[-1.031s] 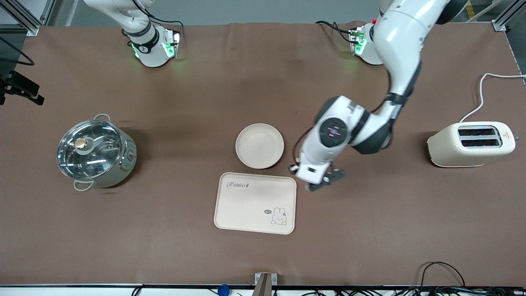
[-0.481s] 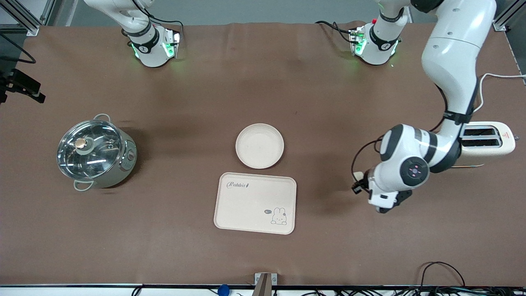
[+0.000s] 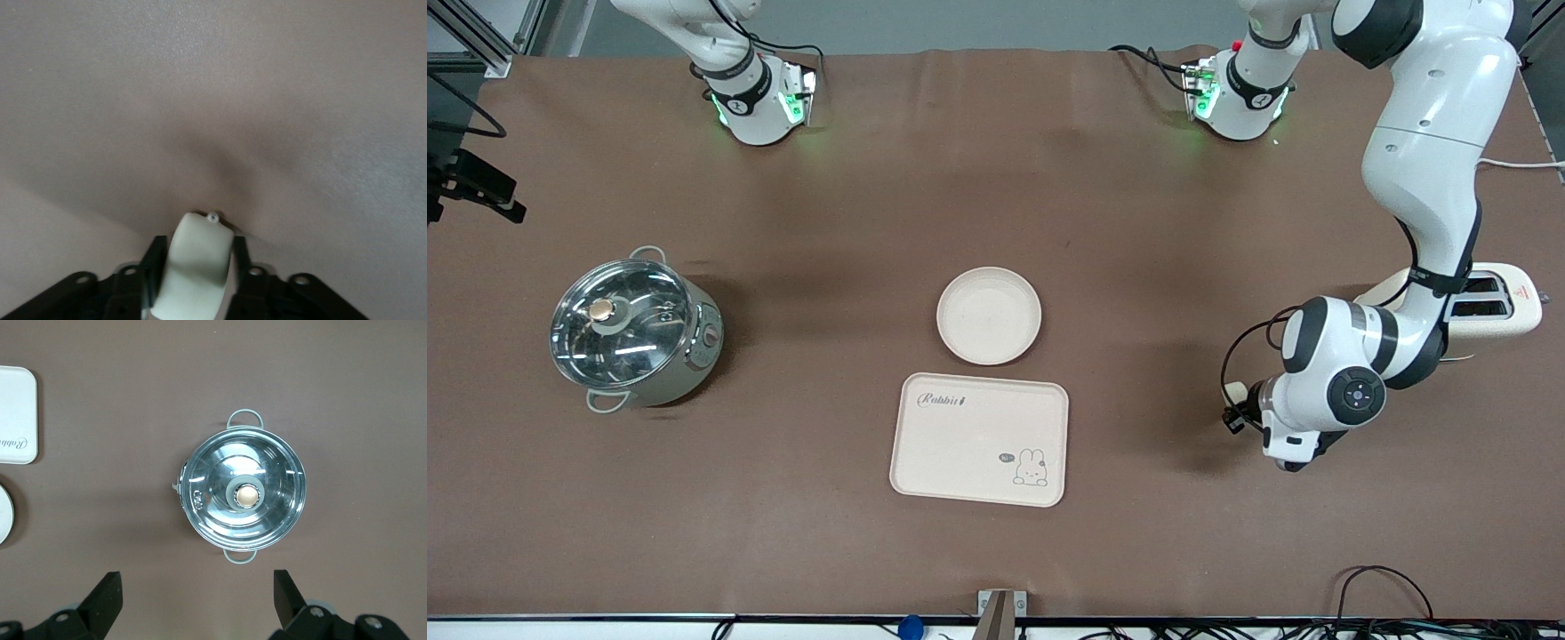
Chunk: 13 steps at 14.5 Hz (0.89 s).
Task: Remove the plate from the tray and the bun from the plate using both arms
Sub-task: 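Lower the bun beside the toaster and open the left gripper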
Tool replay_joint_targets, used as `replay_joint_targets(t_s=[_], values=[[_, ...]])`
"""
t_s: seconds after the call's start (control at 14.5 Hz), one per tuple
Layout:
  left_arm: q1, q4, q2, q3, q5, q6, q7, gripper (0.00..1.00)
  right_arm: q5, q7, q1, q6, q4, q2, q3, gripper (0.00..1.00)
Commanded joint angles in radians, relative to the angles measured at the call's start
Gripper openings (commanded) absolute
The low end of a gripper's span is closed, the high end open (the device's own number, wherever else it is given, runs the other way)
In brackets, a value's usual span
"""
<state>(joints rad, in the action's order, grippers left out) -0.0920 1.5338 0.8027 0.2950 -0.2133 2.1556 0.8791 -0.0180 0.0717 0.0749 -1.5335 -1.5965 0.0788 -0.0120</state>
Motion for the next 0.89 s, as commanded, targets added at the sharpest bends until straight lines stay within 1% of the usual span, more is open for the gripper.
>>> replay_joint_targets(t_s=[0.0, 0.14, 0.21, 0.34, 0.55, 0.83], values=[[-0.008, -0.004, -0.02, 0.01, -0.034, -0.005, 0.006, 1.0, 0.003, 0.0, 0.008, -0.007, -0.031, 0.024, 0.012, 1.0], [-0.008, -0.006, -0.074, 0.012, -0.035, -0.034, -0.02, 1.0, 0.003, 0.0, 0.008, -0.013, -0.03, 0.024, 0.012, 1.0], [-0.008, -0.009, -0.114, 0.016, -0.035, -0.071, -0.046, 1.0, 0.003, 0.0, 0.009, -0.011, -0.03, 0.024, 0.012, 1.0], [-0.008, -0.017, -0.206, 0.015, -0.038, -0.146, -0.141, 1.0, 0.003, 0.008, 0.008, -0.004, -0.014, 0.022, 0.014, 1.0], [-0.043, -0.015, -0.345, 0.016, -0.037, -0.175, -0.253, 1.0, 0.001, 0.007, 0.009, 0.013, -0.002, 0.019, 0.015, 1.0], [-0.066, -0.023, -0.525, 0.018, -0.021, -0.348, -0.455, 1.0, 0.003, 0.011, 0.009, 0.013, -0.002, 0.016, 0.014, 1.0]])
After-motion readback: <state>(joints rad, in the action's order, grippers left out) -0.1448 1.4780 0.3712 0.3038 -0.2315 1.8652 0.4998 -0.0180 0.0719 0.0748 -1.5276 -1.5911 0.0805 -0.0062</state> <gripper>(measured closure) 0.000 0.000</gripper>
